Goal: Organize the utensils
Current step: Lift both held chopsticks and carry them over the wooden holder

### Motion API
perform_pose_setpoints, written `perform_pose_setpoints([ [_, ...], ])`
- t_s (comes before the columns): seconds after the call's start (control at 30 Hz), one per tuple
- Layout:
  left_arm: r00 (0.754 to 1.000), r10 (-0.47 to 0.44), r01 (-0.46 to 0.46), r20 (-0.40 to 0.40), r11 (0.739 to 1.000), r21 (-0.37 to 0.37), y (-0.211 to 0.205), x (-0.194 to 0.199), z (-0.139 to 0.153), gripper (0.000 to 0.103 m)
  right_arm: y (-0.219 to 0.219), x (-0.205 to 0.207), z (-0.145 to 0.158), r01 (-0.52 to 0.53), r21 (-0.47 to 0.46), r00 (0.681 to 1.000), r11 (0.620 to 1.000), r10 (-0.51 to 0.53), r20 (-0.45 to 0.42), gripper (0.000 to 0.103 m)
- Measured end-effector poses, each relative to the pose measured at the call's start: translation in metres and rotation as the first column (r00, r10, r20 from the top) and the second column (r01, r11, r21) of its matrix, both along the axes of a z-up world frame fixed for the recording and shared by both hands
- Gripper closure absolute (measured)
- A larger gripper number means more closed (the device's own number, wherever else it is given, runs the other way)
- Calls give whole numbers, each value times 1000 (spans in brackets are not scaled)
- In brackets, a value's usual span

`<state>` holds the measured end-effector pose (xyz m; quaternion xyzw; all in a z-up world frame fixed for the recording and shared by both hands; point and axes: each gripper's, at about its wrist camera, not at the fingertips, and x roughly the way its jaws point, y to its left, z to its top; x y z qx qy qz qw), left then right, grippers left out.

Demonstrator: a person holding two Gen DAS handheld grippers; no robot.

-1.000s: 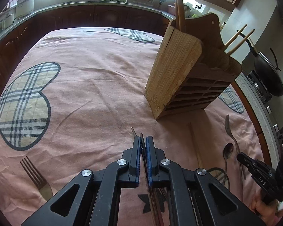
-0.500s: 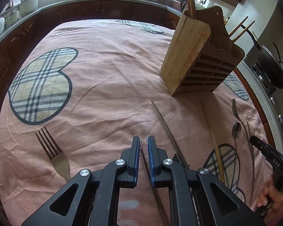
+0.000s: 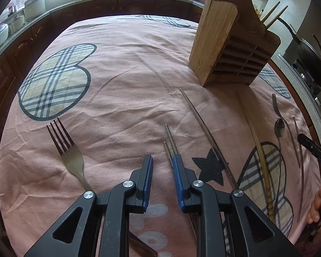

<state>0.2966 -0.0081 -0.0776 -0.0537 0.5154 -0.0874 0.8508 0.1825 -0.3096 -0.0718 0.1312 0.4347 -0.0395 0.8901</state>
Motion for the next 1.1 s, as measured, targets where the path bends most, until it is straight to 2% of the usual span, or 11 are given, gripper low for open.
perform_pose_setpoints([
  [0.27,999,-35,34,4,996,78,-19,10,-3,85,-2,2,-2,7,7,1000,1000,-7,-6,98],
  [0.33,999,-37,37,5,996,87,-20,14,-4,94,-2,3,-3,6,9,1000,1000,-6,-9,98],
  [0.53,1000,-16,16,10,1000,7,-10,11,1,100,0,2,-1,-4,12,1000,1000,4,-2,98],
  [0.77,990,-13,24,140,996,-81,2,-23,55,101,7,-4,28,-27,23,997,999,25,70,98],
  [0.93,970,4,30,244,990,-136,15,-52,99,101,16,-8,57,-52,23,988,998,48,146,98],
  [1.1,947,21,34,322,986,-166,27,-81,129,101,26,-12,86,-72,5,974,997,69,215,98],
])
